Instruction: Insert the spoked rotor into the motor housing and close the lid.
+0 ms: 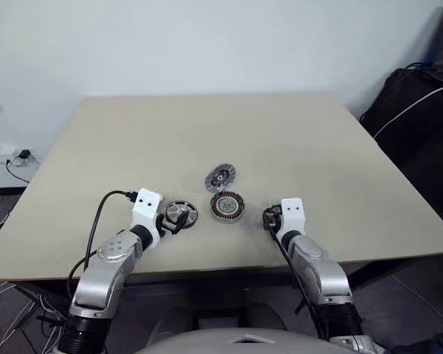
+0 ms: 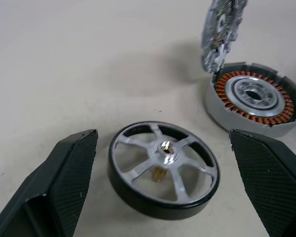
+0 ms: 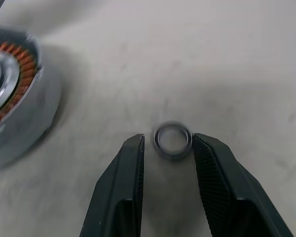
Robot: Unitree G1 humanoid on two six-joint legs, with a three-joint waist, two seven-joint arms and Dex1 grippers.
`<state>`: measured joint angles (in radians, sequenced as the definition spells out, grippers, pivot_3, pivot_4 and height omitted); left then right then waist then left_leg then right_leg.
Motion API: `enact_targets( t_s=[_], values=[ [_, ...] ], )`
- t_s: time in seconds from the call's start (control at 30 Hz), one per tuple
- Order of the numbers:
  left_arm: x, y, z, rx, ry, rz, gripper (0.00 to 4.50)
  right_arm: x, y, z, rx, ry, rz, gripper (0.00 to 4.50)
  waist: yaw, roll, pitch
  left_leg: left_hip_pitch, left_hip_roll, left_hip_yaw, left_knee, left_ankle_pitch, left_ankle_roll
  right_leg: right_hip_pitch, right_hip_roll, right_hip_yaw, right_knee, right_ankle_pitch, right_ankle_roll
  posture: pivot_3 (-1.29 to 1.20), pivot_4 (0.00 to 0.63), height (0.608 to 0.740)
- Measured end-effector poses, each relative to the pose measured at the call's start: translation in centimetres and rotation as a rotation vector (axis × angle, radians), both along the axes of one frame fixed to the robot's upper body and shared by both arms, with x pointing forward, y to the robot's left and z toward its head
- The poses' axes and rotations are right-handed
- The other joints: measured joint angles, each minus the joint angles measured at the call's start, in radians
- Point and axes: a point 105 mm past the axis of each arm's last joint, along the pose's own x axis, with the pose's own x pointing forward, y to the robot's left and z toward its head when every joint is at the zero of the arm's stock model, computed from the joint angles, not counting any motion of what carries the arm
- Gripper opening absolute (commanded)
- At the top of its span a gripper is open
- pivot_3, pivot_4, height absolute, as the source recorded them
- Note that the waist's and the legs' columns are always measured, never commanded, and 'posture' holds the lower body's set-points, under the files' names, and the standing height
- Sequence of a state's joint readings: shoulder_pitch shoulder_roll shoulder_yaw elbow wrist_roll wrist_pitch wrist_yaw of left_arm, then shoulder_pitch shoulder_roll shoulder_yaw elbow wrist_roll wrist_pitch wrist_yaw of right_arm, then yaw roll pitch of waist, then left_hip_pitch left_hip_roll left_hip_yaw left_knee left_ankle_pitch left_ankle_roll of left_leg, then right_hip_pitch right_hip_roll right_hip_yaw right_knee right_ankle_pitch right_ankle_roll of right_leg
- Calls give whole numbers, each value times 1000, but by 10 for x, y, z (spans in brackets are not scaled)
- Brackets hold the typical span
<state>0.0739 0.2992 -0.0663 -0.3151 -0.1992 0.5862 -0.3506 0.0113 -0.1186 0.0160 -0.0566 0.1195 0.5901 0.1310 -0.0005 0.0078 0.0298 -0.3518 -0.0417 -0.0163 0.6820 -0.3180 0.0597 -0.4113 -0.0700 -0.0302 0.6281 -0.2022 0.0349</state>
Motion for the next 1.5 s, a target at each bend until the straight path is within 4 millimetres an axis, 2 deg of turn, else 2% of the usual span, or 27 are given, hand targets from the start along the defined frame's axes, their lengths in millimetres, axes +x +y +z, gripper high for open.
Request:
enact_targets(
  t_s=[0.1,0.2,0.37,0.53,0.8,0.9,0.97,1.03,1.17,1.23,1.4,1.5],
  values=[
    [0,0,-1,-1,2,1,4500,-1,7,16,0,-36,57,1599,0,0,0,0,0,0,0,0,0,0,0,0,0,0,0,0,0,740],
    [0,0,0,-3,1,0,4500,4,21,41,1,-108,121,1599,-1,0,0,0,1,0,0,1,-1,0,1,-1,0,0,0,0,0,740],
    [2,-1,2,-4,-10,-1,4500,22,49,58,12,-161,176,1599,0,0,0,1,0,-1,0,1,-1,-1,5,-1,0,0,0,0,0,740],
    [3,-1,3,-4,-14,-1,4500,31,75,49,-2,-143,246,1599,-1,0,0,1,0,-1,0,2,-4,-1,5,0,0,0,0,0,0,740],
    [-2,4,-3,1,7,31,4500,35,91,31,-25,-107,316,1599,-6,0,0,-3,0,-1,0,3,-5,-2,4,0,0,0,0,0,0,740],
    [-5,6,-6,2,18,43,4500,37,86,31,-14,-109,295,1599,-6,0,0,-3,0,-1,0,3,-5,-2,3,0,0,0,0,0,0,740],
    [-5,8,-7,4,20,52,4500,40,76,33,-12,-115,262,1974,-6,0,0,-3,0,-1,0,3,-5,-2,3,0,0,1,0,0,0,740],
    [-6,9,-7,6,20,60,4500,43,61,37,-14,-129,217,2488,-6,0,0,-3,-1,-1,0,2,-4,-2,3,0,0,1,0,0,0,740],
    [-7,10,-8,7,23,69,4500,47,29,51,-39,-177,125,3841,-6,0,0,-4,0,-1,0,2,-4,-2,1,0,0,1,0,0,0,740],
    [-7,10,-8,5,23,70,4500,44,20,49,-49,-170,99,4474,-6,0,0,-4,0,-1,0,2,-4,-2,1,0,0,1,0,0,0,740],
    [-6,8,-7,1,18,66,4500,32,1,30,-61,-94,25,4474,-6,0,0,-4,0,-1,0,1,-3,-2,1,0,0,0,-1,0,0,740],
    [-4,7,-5,0,10,59,4500,28,-4,19,-61,-58,2,4474,-7,0,0,-4,0,-1,0,1,-2,-2,2,0,0,1,-1,0,0,740]
  ],
)
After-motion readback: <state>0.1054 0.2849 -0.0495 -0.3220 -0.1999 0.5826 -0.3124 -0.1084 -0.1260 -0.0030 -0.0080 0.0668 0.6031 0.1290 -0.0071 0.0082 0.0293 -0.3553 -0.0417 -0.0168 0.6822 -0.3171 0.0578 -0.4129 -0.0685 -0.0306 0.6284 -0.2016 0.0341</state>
